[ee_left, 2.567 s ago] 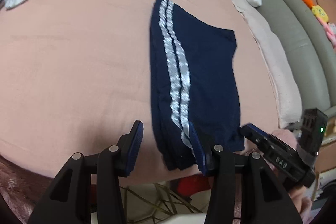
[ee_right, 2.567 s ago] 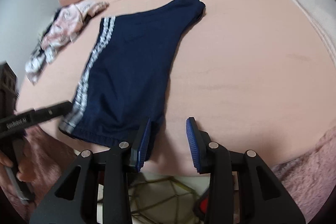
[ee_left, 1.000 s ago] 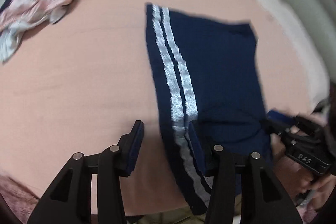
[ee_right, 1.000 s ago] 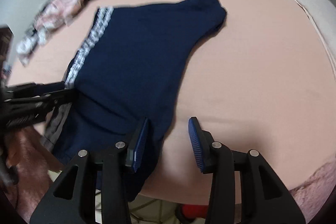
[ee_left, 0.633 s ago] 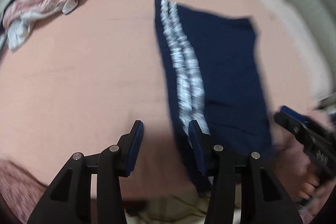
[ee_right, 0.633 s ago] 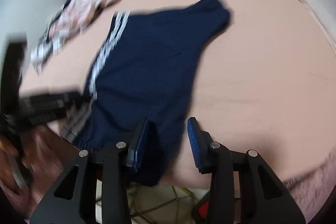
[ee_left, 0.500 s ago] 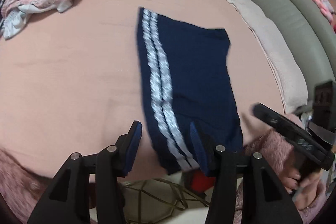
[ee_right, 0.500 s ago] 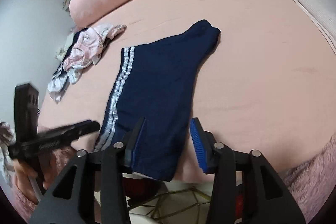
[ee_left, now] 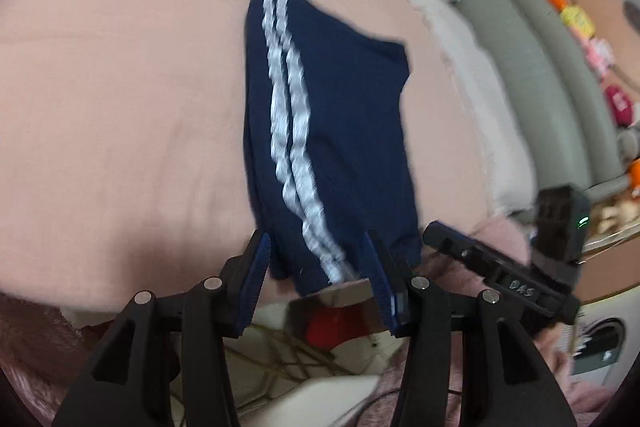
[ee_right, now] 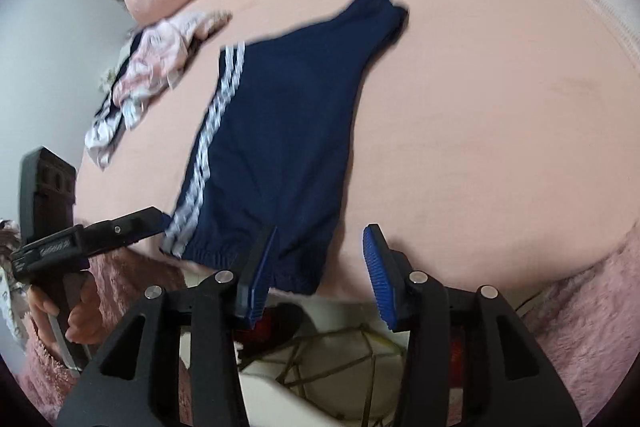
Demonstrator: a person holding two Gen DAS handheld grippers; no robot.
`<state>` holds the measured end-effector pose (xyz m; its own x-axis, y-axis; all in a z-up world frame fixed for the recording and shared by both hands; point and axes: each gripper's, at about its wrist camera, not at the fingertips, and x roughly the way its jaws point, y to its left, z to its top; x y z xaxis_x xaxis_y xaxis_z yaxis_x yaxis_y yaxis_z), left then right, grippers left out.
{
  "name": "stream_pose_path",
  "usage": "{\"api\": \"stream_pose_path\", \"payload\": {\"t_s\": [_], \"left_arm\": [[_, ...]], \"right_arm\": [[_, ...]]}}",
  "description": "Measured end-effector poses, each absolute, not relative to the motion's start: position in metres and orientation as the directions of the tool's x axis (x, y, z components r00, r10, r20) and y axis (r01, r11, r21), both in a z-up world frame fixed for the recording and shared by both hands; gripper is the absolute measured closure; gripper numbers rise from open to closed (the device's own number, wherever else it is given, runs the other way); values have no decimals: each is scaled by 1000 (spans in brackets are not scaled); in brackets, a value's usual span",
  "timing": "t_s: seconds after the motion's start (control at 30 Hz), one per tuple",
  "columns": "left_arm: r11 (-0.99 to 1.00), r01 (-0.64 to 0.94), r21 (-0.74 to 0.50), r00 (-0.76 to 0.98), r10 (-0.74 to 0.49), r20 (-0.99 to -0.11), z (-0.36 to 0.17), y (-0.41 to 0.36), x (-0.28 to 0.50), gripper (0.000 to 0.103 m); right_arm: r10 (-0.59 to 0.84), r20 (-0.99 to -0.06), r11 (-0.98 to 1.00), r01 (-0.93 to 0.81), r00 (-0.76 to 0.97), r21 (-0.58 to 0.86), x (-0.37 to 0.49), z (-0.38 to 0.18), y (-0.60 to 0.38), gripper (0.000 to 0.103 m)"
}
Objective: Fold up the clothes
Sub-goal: 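Pull the waistband with both grippers to straighten the lengthwise-folded pants, then lift the waistband with both grippers and fold it over the legs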
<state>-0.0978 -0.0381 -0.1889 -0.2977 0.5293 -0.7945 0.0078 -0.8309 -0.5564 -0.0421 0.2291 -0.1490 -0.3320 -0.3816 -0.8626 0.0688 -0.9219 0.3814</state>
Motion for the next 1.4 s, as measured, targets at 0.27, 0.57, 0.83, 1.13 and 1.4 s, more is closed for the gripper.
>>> {"api": "stream_pose_path", "payload": {"t_s": [0.27,0.57,0.83,1.13,1.4], "left_arm": [[-851,74,-521,-302,478,-825,-202,-10,-107,74],[-809,98,-580,-243,545,-802,-210,-57,-89,73],[-815,75,-575,-264,540,-799,-204,-52,-78,66],[-792,58,-608,-302,566,-767,-189,-49,-70,82],[-766,109,-634,-221,603,-766,-208,-46,-61,82]], "right_arm": [[-354,-881,-935,99,-315,340,-47,-167,210,52],[-403,-879,-913,177,-254,367,-50,-172,202,44],[-455,-854,-889,182,-252,420,-45,-162,207,76],[-519,-815,-854,159,-258,494,-34,-148,221,84],[-505,-839,-863,131,-200,488,-19,-158,222,84]]}}
